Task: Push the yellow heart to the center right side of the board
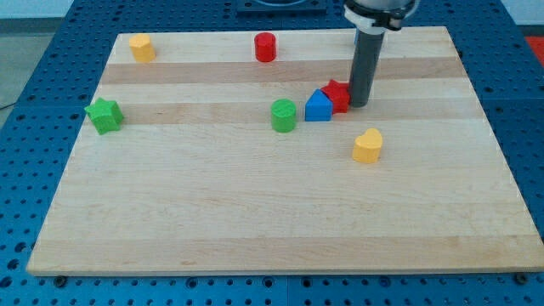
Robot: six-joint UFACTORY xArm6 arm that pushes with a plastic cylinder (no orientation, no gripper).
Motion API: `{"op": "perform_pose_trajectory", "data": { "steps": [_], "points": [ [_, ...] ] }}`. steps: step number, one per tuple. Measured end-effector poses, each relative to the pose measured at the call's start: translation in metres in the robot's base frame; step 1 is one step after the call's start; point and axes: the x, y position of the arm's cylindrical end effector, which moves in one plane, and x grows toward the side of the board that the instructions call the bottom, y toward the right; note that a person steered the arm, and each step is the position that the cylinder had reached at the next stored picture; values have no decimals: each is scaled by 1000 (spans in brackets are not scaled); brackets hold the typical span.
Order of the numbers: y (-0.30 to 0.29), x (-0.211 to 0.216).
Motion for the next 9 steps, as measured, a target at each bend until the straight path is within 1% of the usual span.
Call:
{"op": "perform_pose_trajectory", "data": {
  "steps": [1, 2, 3, 4, 5, 6, 7, 8, 9],
  "points": [
    [82, 0],
    [168, 34],
    [168, 126],
    [89, 217],
    [-31, 235],
    [-107, 204],
    [-92, 151],
    [-8, 108],
    [58, 72]
  ]
}}
